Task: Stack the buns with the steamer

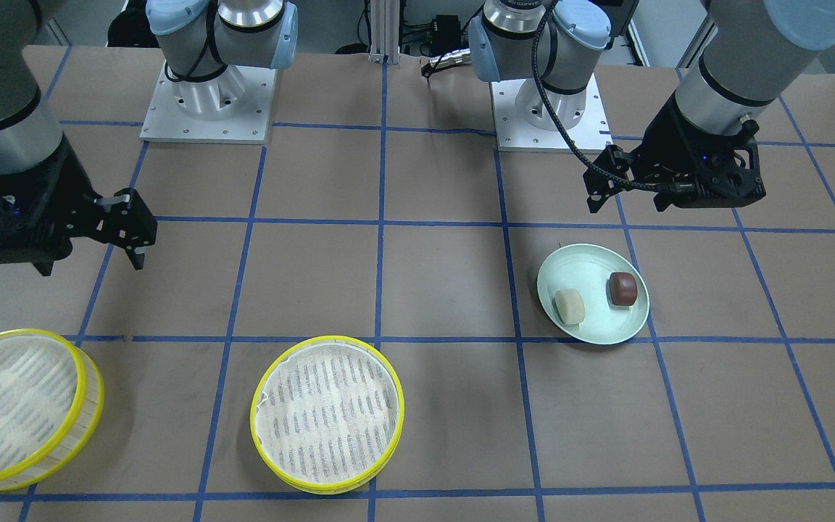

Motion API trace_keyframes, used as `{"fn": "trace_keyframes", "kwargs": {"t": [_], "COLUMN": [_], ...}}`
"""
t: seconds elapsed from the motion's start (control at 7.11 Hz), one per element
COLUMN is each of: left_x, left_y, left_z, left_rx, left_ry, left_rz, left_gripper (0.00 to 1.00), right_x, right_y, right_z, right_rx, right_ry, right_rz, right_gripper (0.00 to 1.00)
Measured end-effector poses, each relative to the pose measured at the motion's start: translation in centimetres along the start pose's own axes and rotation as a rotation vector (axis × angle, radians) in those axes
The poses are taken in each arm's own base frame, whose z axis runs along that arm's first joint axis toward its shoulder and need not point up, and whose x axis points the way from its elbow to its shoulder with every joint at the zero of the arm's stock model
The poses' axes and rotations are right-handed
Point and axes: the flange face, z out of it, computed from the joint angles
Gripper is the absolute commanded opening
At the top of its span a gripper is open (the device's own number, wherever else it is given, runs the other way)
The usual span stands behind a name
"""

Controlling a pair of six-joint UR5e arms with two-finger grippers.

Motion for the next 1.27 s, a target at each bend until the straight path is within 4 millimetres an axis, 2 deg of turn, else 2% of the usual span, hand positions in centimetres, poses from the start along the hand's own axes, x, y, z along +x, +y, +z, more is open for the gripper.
{"fn": "trace_keyframes", "kwargs": {"t": [0.42,0.56,0.84,1.27], "left_x": [-0.2,-0.4,-0.9,-1.9], "left_y": [-0.5,-1.2,-3.2,-6.2], "left_z": [1.1,2.4,7.7,15.0], "left_rx": [-0.019,-0.039,-0.057,-0.117], "left_ry": [0.002,0.002,0.003,0.007], "left_rz": [-0.002,-0.004,-0.007,-0.004], "left_gripper": [0.99,0.99,0.98,0.98], "right_x": [7.7,11.4,18.9,27.5], "right_y": [-2.1,-3.0,-3.3,-2.1], "right_z": [3.4,6.0,11.2,18.5], "right_rx": [0.043,0.055,0.056,0.035], "right_ry": [0.027,0.042,0.038,0.036], "right_rz": [-0.016,-0.023,0.008,0.017], "right_gripper": [1.0,1.0,1.0,1.0]}}
